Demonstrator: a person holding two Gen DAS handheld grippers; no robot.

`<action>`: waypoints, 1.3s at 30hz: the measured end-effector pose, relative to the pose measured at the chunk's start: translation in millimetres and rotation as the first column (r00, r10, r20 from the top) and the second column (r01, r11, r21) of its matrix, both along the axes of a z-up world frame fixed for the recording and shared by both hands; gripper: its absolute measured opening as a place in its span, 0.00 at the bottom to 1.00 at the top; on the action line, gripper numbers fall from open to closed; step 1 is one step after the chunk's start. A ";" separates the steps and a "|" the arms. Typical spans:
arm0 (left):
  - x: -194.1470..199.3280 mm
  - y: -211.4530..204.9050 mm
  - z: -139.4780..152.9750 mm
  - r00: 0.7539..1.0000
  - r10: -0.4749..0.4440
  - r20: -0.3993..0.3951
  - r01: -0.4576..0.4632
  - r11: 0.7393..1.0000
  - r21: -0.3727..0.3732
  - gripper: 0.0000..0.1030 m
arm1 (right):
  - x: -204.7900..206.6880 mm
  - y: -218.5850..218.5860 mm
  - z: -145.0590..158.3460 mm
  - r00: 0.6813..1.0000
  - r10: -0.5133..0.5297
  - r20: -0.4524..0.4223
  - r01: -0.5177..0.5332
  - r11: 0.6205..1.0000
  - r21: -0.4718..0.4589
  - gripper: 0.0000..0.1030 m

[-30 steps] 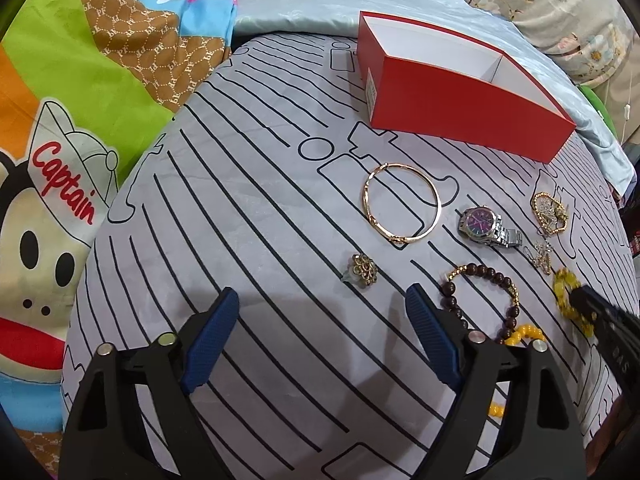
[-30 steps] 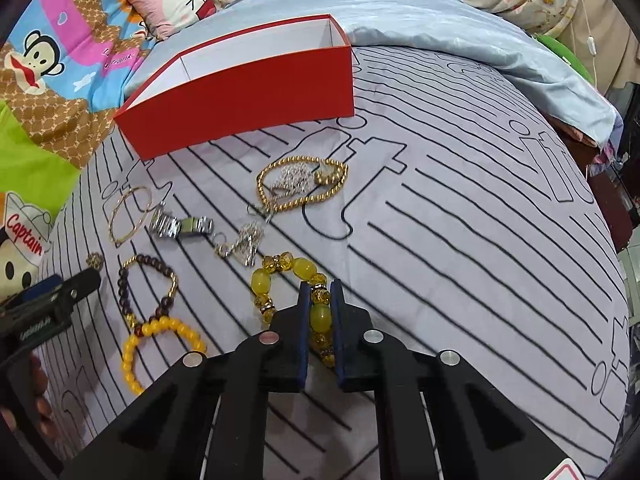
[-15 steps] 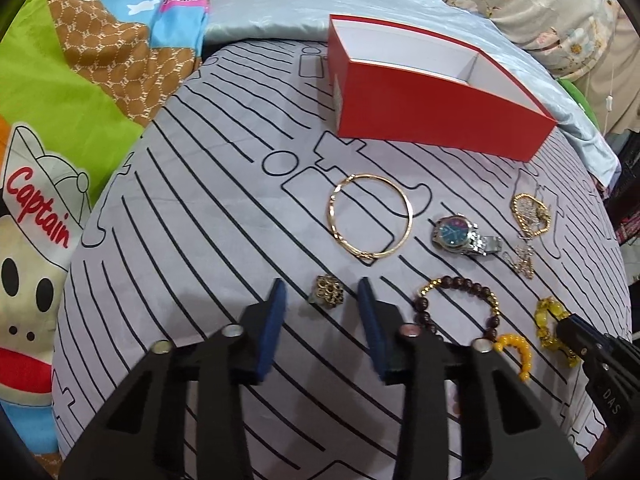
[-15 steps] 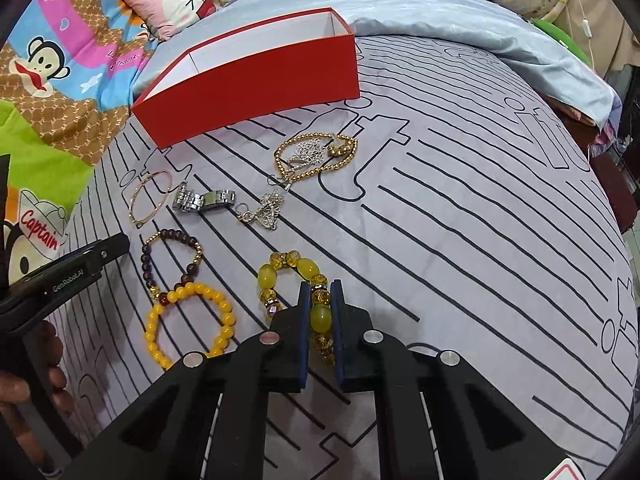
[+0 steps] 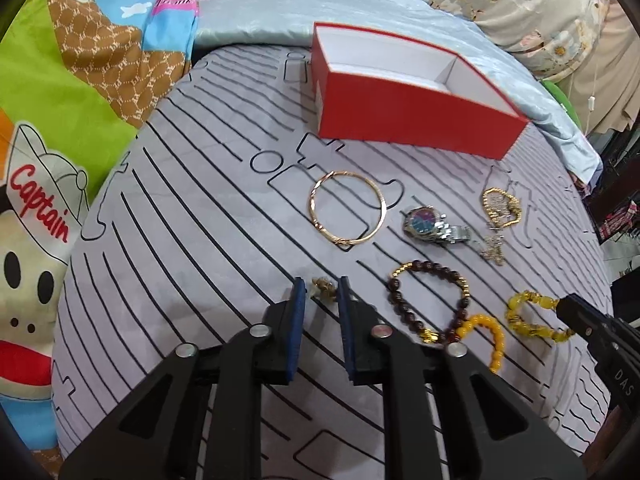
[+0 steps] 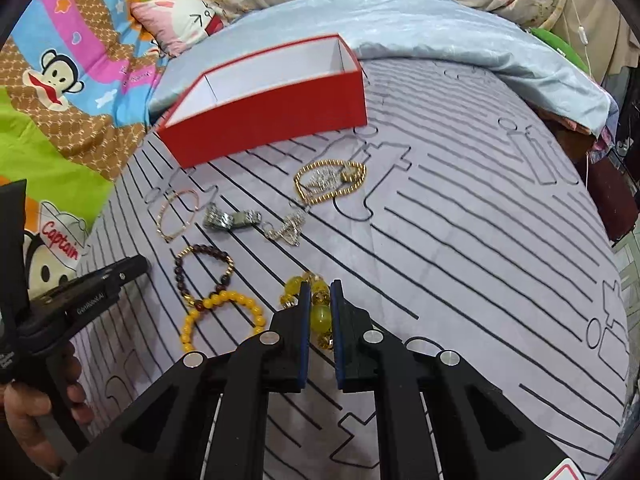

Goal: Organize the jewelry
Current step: 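Grasp the gold flower ring with the left tool while the right tool grasps the large yellow bead bracelet, then carry both items into the red box and open both tools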

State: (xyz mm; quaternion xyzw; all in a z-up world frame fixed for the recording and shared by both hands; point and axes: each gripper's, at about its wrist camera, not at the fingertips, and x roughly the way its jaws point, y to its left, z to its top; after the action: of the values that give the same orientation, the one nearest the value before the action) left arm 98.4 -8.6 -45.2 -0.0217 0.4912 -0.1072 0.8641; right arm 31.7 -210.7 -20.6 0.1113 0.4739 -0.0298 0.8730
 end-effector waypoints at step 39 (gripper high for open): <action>-2.4 -7.5 -0.8 0.999 -0.054 0.005 0.054 0.998 -0.010 0.15 | -6.1 -2.9 22.4 0.999 -0.005 0.038 0.004 1.000 0.019 0.08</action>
State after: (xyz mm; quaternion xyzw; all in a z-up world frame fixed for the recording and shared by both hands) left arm 96.0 -16.1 -46.0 -0.0127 0.4890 -0.1332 0.8619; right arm 25.6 -213.5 1.8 0.1213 0.4572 -0.0252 0.8807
